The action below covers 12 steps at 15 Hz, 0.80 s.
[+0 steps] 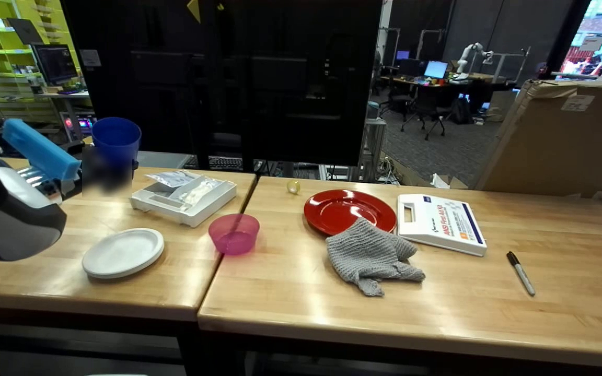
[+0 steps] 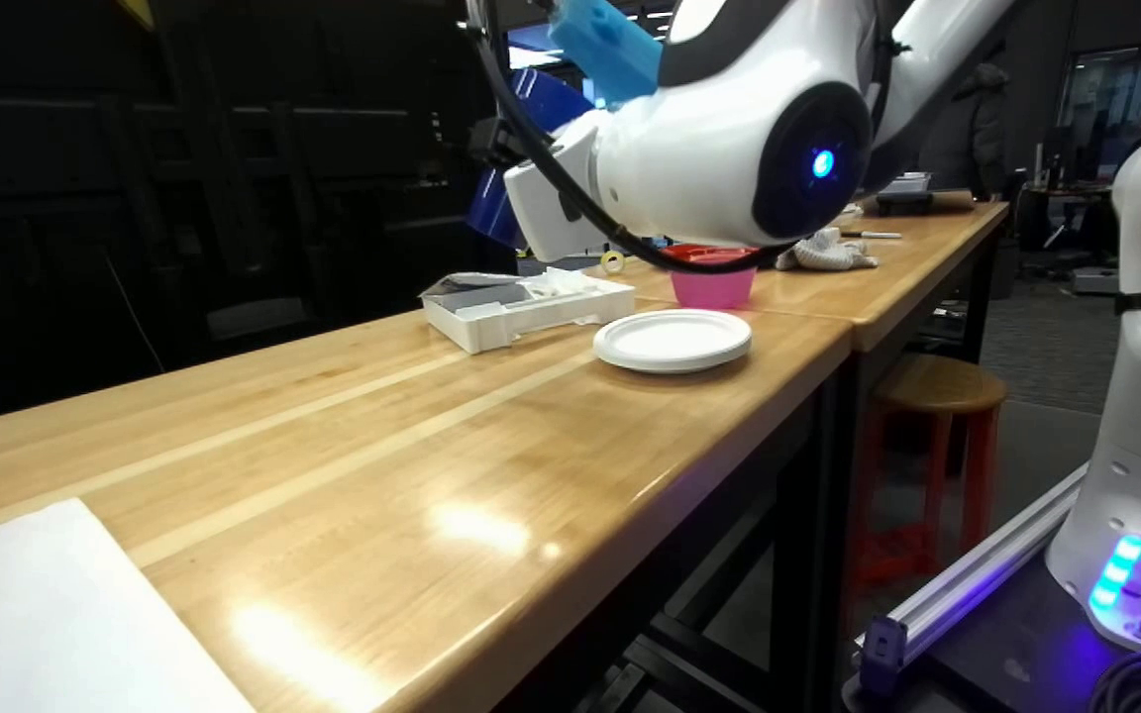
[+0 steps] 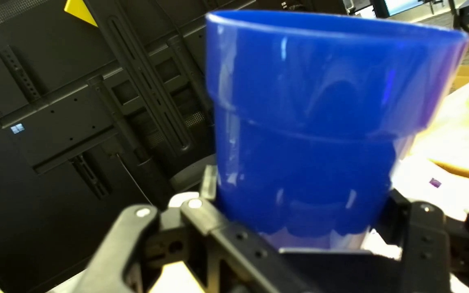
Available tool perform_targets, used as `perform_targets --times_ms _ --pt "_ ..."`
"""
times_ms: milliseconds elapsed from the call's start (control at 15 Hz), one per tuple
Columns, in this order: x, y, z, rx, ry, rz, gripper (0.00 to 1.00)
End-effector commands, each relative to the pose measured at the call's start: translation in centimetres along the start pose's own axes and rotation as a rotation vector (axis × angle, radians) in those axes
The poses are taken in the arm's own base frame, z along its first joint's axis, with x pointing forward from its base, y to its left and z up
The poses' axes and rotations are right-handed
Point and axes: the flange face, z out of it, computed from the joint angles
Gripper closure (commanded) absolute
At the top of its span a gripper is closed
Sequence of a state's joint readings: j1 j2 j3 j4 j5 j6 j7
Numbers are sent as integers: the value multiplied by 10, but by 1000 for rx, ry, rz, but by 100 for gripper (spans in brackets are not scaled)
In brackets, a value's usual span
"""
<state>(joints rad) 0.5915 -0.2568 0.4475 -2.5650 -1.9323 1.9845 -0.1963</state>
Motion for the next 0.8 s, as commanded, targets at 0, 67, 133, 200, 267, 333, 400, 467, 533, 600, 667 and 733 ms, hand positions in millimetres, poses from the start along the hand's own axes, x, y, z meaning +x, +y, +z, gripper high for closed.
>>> perform_targets --times_ms 0,67,133,200,267,333,400,467,533,600,667,733 --pt "-11 -6 -4 5 -2 -4 42" --pt "-13 -11 -4 6 4 -5 42" --pt "-14 -16 -3 7 9 -12 42" --pt "-17 -22 -1 10 18 -19 42" --pt "-19 -28 1 12 25 -22 42" --pt "-24 -35 4 16 31 -26 42" --pt "-28 -41 7 21 36 -27 42" --pt "-33 -47 10 24 39 -28 42" --pt "-39 -53 14 26 42 -31 42" --pt "-44 -58 18 27 44 -31 42" --pt "-49 -63 22 26 45 -32 42" --pt "-55 -66 26 21 46 -39 42"
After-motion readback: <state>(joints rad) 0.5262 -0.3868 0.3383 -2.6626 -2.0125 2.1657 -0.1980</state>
